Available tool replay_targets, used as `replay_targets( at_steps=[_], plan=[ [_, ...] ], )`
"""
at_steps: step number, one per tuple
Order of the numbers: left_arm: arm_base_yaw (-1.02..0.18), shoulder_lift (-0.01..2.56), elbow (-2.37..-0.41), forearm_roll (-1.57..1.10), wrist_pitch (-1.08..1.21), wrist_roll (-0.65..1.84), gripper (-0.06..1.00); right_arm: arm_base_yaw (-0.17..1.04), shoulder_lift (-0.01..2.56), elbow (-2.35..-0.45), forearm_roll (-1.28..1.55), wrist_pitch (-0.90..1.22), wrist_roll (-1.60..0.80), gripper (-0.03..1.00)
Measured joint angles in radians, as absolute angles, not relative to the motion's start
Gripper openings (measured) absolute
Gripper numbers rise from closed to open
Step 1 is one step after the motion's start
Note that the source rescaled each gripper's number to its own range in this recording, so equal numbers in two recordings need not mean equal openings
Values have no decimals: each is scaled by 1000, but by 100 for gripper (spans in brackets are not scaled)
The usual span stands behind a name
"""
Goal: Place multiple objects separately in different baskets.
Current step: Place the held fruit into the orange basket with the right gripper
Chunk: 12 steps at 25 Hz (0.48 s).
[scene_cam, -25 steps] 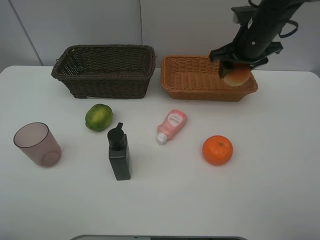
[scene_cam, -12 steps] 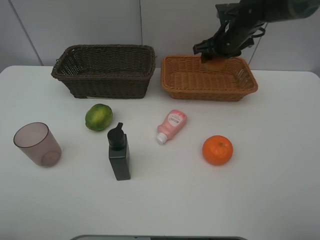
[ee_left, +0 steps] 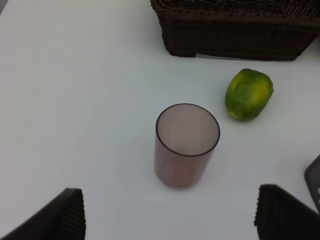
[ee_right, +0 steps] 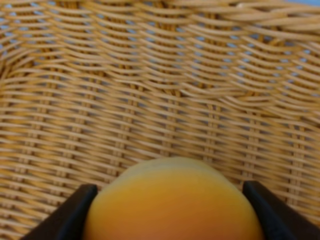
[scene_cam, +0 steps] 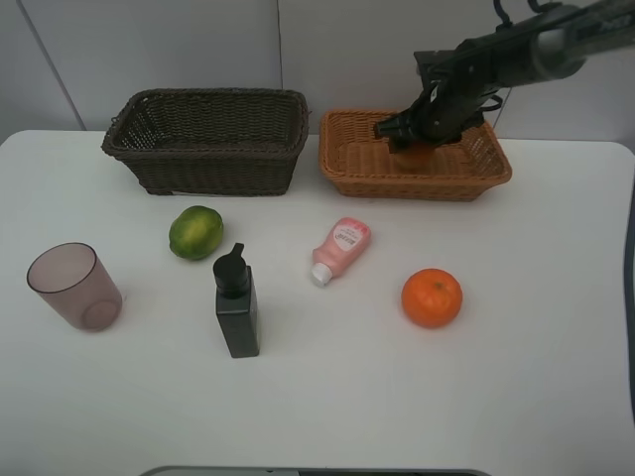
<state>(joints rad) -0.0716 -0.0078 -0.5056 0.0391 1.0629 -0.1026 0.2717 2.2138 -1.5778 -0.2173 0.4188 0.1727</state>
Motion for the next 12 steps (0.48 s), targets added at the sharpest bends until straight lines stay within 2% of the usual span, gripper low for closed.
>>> replay_targets(
  at_steps=[1, 2, 3, 5, 7, 9, 12],
  plan=[
    [-72, -8, -506, 39, 1063, -103, 83, 272, 2214, -1578, -216, 423, 173, 12],
    [-72, -8, -506, 39, 1063, -103, 83, 272, 2214, -1578, -216, 430, 173, 21],
    [-72, -8, -506, 39, 1063, -103, 83, 272, 2213, -1578, -216, 441, 173, 33],
    [-72, -8, -506, 39, 1063, -103, 83, 272, 2209, -1578, -216, 462, 173, 70],
    [-72, -8, -506, 39, 1063, -103, 83, 272, 2197, -1578, -216, 497, 173, 88],
    [-72, -8, -506, 39, 1063, -103, 83, 274, 2173, -1578, -216, 555, 173, 96],
    [-72, -8, -506, 39, 1063, -103, 83, 288, 2119, -1576, -216, 665, 173, 99]
  ],
)
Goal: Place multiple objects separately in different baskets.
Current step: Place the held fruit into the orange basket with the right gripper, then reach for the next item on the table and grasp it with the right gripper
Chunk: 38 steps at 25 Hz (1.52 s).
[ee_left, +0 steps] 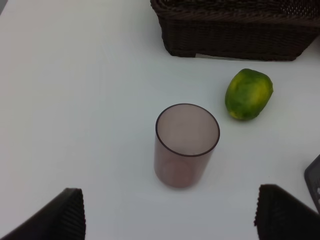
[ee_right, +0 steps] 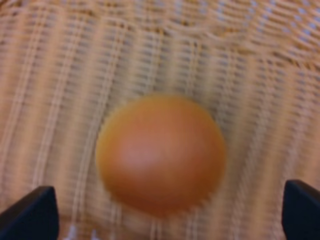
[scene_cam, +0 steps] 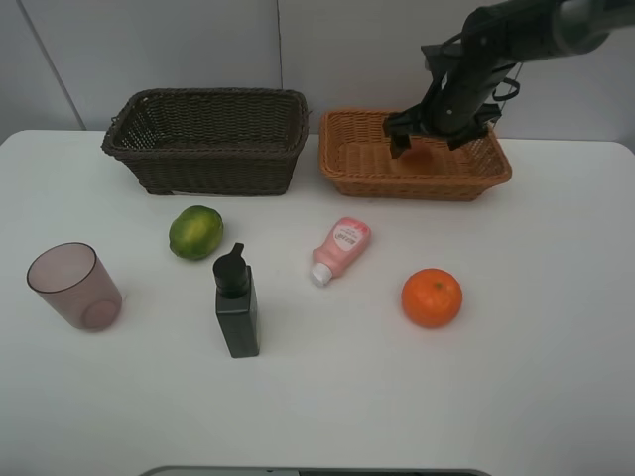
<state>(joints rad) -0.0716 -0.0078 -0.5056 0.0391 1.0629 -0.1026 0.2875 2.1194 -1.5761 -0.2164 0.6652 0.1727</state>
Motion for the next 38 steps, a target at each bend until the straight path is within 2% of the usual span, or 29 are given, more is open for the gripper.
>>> replay_targets(
  at_steps=[3, 8, 17, 25, 31, 38],
  plan=[
    [-72, -8, -506, 39, 1063, -103, 83, 308, 2056, -1533, -215, 749, 173, 100],
    [-72, -8, -506, 39, 1063, -103, 83, 338, 1935, -1352, -213, 800, 97, 100],
    [-72, -8, -506, 39, 1063, -103, 83, 430, 1725, -1067, -97, 803, -396, 100],
    [-72, -8, -506, 39, 1063, -103, 83, 536, 1707, -1035, -47, 923, -717, 100],
    [-72, -8, -506, 39, 1063, -103, 83, 561, 1707, -1010, -78, 851, -762, 100],
    [-72, -8, -506, 39, 1063, -103, 83, 554, 1706, -883, -139, 691, -762, 100]
  ],
)
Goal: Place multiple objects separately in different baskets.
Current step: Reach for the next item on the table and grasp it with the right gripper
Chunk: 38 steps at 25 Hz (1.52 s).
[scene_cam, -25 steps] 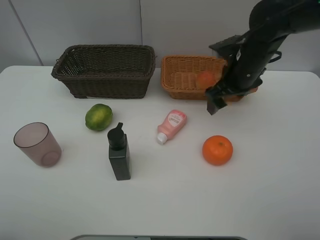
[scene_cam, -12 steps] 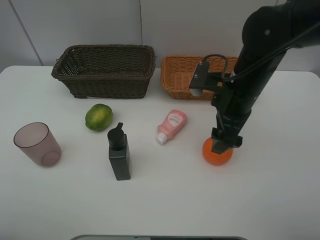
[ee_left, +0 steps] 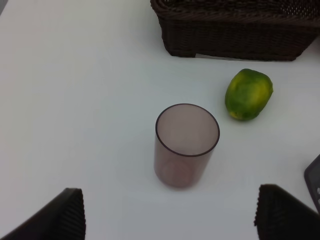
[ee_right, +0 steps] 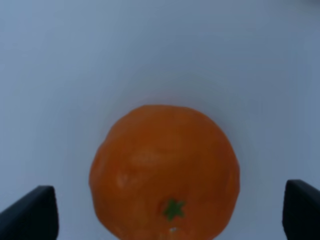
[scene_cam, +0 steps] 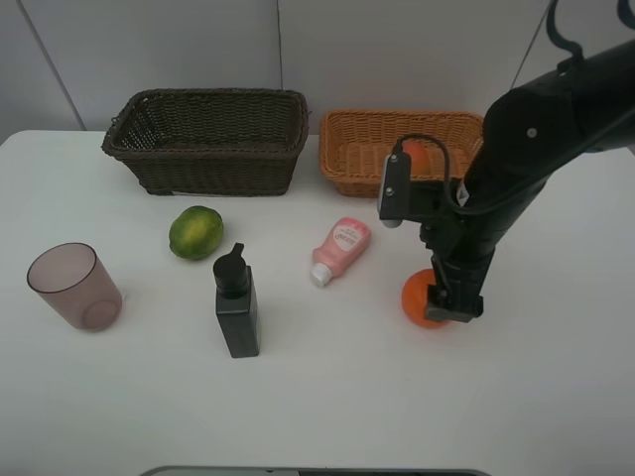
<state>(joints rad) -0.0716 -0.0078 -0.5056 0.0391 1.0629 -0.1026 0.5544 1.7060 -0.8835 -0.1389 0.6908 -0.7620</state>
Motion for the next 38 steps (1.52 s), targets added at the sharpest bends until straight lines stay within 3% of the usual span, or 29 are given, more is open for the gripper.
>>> replay_targets(
  at_steps=[29, 32, 34, 38],
  plan=[
    [-72, -8, -506, 39, 1063, -103, 83, 539, 1886, -876, -136, 566, -762, 100],
    [-72, -8, -506, 39, 1063, -103, 83, 539, 1887, -876, -134, 566, -762, 84],
    [-72, -8, -506, 39, 1063, -103, 83, 539, 1887, -876, -131, 566, -762, 51],
    [-72, -8, -506, 39, 1063, -103, 83, 539, 1887, -876, -130, 567, -762, 47]
  ],
)
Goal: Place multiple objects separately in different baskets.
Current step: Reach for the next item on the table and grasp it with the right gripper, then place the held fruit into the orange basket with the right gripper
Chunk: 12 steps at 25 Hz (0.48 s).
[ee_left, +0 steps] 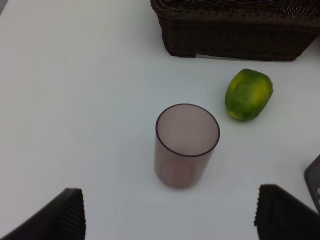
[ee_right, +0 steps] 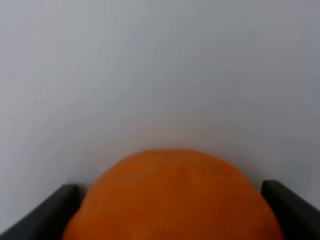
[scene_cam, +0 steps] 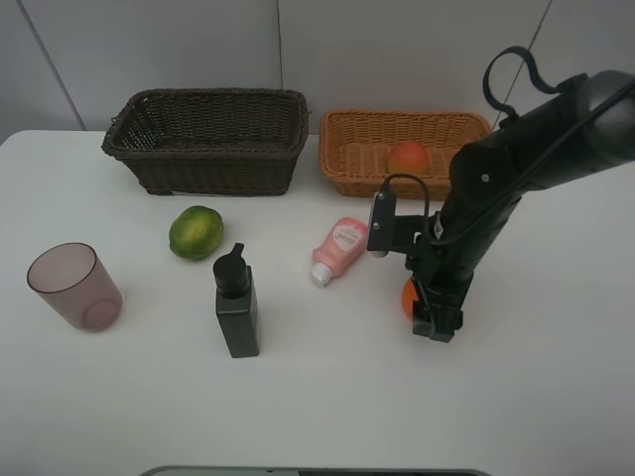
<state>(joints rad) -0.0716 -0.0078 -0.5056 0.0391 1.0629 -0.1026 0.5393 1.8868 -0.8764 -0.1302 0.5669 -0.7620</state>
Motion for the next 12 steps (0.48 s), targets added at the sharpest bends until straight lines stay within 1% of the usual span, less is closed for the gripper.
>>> replay_targets(
  at_steps=[12],
  plan=[
    [-72, -8, -506, 39, 1063, -103, 83, 539, 1887, -876, -130, 577, -762, 47]
  ],
)
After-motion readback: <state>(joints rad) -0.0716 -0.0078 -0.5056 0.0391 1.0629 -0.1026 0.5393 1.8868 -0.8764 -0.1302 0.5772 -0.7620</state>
